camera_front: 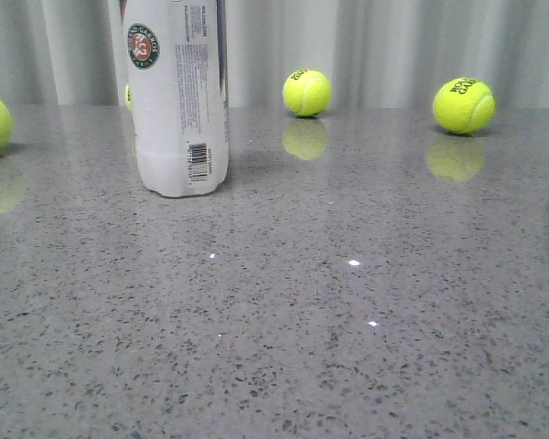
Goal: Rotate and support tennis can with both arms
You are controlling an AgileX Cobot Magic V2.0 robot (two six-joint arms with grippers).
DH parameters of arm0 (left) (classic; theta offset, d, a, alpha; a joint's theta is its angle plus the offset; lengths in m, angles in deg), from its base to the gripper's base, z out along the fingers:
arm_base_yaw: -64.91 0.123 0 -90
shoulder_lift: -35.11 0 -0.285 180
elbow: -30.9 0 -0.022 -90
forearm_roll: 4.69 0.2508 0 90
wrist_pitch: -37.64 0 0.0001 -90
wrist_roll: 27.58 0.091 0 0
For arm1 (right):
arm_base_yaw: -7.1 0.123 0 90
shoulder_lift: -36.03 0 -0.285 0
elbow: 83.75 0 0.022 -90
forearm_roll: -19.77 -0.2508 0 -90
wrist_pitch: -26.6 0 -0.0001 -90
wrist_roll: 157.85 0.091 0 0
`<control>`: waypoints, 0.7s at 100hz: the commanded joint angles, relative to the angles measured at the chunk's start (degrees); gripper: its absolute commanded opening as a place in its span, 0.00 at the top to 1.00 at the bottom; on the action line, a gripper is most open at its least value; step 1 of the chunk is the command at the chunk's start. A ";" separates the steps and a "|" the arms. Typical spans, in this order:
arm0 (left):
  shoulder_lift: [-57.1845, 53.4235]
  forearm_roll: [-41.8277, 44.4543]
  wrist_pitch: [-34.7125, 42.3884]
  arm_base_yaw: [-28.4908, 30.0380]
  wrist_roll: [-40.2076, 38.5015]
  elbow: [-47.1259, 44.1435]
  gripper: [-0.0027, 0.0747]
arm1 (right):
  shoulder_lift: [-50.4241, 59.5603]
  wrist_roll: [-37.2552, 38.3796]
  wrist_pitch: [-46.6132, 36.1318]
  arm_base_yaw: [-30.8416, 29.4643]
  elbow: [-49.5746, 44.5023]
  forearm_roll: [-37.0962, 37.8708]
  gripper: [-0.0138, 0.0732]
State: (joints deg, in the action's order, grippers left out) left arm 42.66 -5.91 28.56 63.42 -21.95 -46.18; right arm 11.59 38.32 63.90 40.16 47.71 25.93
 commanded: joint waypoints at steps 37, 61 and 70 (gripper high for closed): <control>-2.27 -0.12 3.99 0.30 -0.55 -2.65 0.99 | -0.57 -0.37 -9.90 -2.23 -1.72 1.17 0.92; -2.27 -0.12 3.99 0.30 -0.55 -2.65 0.99 | -0.51 -2.31 -27.51 -18.44 -13.80 1.17 0.92; -2.27 -0.12 3.99 0.30 -0.55 -2.65 0.99 | 0.45 -6.14 -35.38 -24.13 -18.93 0.82 0.92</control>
State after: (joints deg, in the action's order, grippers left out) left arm 42.66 -5.91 28.56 63.42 -22.05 -46.18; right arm 11.74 35.78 40.80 21.07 31.38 26.12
